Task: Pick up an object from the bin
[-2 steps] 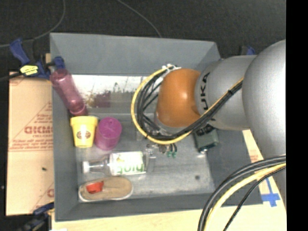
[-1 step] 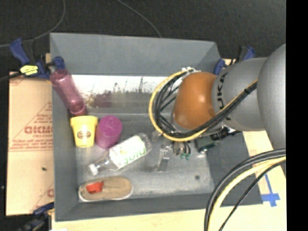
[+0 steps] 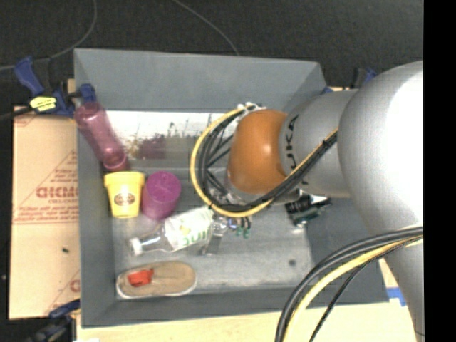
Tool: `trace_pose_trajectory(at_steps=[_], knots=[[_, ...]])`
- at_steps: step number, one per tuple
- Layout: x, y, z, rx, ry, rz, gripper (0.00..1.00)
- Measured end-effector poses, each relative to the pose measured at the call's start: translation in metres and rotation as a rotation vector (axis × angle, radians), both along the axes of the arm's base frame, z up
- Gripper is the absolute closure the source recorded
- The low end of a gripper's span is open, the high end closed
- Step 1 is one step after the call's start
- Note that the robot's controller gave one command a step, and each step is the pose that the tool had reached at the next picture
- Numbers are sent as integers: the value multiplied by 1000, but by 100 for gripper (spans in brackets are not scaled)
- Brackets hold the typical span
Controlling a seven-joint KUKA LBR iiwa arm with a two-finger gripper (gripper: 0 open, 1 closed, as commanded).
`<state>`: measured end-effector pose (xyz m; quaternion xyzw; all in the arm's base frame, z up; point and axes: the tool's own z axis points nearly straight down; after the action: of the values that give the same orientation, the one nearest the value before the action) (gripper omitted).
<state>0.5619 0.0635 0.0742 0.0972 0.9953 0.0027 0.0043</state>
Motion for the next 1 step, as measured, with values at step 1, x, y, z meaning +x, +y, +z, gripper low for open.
trace_pose_trajectory(at_steps=[1], knots=[[0, 23, -5, -5, 1, 84, 100]])
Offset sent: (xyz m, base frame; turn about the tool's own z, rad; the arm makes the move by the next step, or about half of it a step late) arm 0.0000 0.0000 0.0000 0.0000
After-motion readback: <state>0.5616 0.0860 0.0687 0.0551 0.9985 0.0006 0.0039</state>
